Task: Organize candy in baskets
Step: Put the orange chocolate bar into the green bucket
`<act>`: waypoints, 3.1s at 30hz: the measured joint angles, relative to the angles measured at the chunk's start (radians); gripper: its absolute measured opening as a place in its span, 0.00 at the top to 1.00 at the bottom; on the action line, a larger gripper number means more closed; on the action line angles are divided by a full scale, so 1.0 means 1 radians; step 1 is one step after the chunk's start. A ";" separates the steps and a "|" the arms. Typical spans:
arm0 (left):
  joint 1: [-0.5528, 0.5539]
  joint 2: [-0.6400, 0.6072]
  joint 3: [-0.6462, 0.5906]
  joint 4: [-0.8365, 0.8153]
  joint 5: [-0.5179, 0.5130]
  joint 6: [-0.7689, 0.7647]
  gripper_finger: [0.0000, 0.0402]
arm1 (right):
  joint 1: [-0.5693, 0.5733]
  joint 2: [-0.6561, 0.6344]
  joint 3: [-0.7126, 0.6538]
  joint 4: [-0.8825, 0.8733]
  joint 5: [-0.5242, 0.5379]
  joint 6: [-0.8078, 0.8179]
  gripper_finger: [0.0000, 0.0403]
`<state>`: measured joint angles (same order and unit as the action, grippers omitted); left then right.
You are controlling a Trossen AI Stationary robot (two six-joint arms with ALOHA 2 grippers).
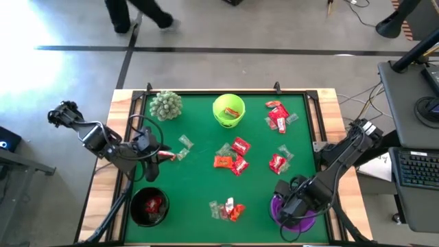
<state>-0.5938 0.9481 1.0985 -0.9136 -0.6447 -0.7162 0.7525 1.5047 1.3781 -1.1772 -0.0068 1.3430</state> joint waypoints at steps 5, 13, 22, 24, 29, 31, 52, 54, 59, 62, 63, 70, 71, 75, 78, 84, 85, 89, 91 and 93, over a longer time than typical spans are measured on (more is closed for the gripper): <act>0.000 -0.025 0.000 -0.005 -0.002 0.000 0.67 | -0.020 -0.049 0.000 -0.039 0.020 0.009 0.76; 0.000 -0.067 0.000 -0.047 -0.036 0.001 0.67 | -0.113 -0.168 0.000 -0.110 0.214 -0.012 0.76; 0.000 -0.114 0.000 -0.127 -0.107 0.002 0.67 | -0.300 -0.272 0.000 -0.100 0.429 -0.377 0.80; 0.000 -0.126 0.000 -0.128 -0.114 0.002 0.67 | -0.356 -0.281 0.000 -0.100 0.438 -0.460 0.81; 0.000 -0.147 0.000 -0.130 -0.143 0.056 0.67 | -0.534 -0.280 0.000 -0.099 0.529 -0.445 0.81; 0.000 -0.156 0.000 -0.130 -0.158 0.072 0.67 | -0.612 -0.279 0.000 -0.099 0.532 -0.431 0.80; 0.000 -0.189 0.000 -0.136 -0.235 0.213 0.67 | -0.974 -0.083 0.000 -0.073 0.341 -0.506 0.73; 0.000 -0.193 0.000 -0.136 -0.269 0.218 0.67 | -0.980 -0.055 0.000 -0.073 0.311 -0.506 0.74; 0.000 -0.209 0.000 -0.133 -0.337 0.203 0.67 | -0.980 0.009 0.001 -0.063 0.287 -0.576 0.76; 0.000 -0.220 0.000 -0.131 -0.361 0.203 0.67 | -0.982 0.043 0.001 -0.063 0.291 -0.599 0.76; 0.000 -0.225 0.000 -0.130 -0.365 0.203 0.67 | -0.987 0.053 0.001 -0.063 0.291 -0.606 0.75; 0.000 -0.255 0.000 -0.131 -0.368 0.203 0.67 | -1.030 0.090 0.001 -0.066 0.269 -0.667 0.63; 0.000 -0.258 0.000 -0.131 -0.368 0.203 0.67 | -1.038 0.092 0.002 -0.073 0.268 -0.666 0.62; 0.000 -0.268 0.000 -0.130 -0.370 0.203 0.67 | -1.065 0.093 0.002 -0.131 0.279 -0.666 0.60; 0.000 -0.274 0.000 -0.130 -0.371 0.203 0.67 | -1.085 0.089 0.002 -0.172 0.283 -0.661 0.60; 0.000 -0.278 0.000 -0.127 -0.371 0.184 0.67 | -1.165 0.087 -0.049 -0.168 0.285 -0.636 0.60; 0.000 -0.278 0.000 -0.127 -0.371 0.181 0.67 | -1.179 0.087 -0.064 -0.167 0.271 -0.633 0.60; 0.000 -0.276 0.000 -0.127 -0.371 0.176 0.67 | -1.225 0.087 -0.138 -0.152 0.251 -0.595 0.60; 0.000 -0.275 0.000 -0.126 -0.371 0.172 0.67 | -1.240 0.087 -0.176 -0.125 0.239 -0.583 0.60; 0.000 -0.275 0.000 -0.126 -0.371 0.169 0.67 | -1.246 0.087 -0.207 -0.092 0.234 -0.574 0.60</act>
<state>-0.5938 0.6735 1.0981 -1.0401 -1.0153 -0.5476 -0.4933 1.5918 1.1709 -1.2692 0.2275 0.7689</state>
